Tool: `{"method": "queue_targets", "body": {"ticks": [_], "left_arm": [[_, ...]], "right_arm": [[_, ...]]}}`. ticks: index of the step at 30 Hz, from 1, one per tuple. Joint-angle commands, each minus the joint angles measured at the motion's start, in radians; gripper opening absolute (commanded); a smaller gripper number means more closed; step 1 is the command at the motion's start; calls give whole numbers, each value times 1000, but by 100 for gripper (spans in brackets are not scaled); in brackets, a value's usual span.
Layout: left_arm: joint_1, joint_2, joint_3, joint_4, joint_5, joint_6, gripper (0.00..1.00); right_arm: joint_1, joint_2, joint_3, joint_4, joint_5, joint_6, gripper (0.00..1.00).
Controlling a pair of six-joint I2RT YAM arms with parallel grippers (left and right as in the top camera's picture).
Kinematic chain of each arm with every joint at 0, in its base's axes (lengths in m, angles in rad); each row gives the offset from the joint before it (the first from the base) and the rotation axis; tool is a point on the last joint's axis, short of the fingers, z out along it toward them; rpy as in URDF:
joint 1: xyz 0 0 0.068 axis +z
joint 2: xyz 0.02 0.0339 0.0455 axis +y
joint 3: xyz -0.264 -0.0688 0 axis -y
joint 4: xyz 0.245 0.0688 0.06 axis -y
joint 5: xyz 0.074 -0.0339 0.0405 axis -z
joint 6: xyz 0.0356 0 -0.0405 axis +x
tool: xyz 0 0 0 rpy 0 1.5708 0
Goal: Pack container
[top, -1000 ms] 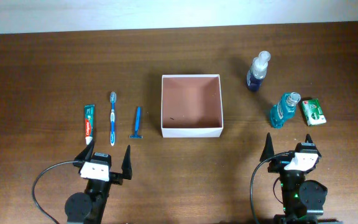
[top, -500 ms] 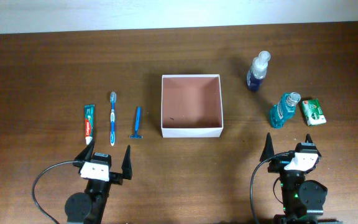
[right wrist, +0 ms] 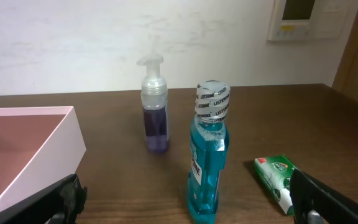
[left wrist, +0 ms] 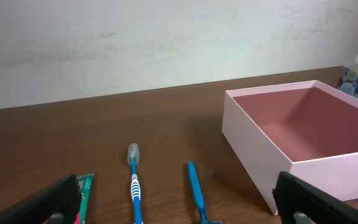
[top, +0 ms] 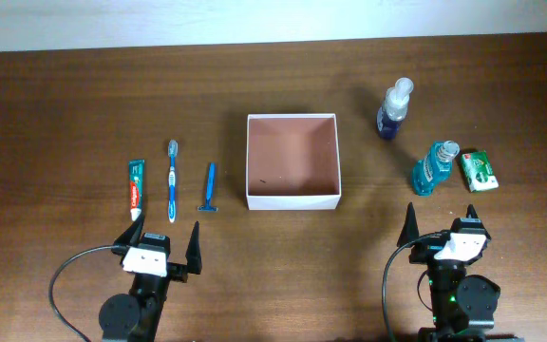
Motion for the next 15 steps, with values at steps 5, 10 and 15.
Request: {"method": "queue_targets", "body": {"ticks": [5, 10, 15], "left_arm": [[-2, -11, -6, -4, -14, 16, 99], [-2, -11, -6, 0, -15, 16, 99], [-2, -11, -5, 3, -3, 15, 99]], "right_arm": [[-8, -6, -5, -8, 9, 1, 98], [-8, -6, -5, -8, 9, 1, 98], [-8, -6, -5, -8, 9, 1, 98]]}}
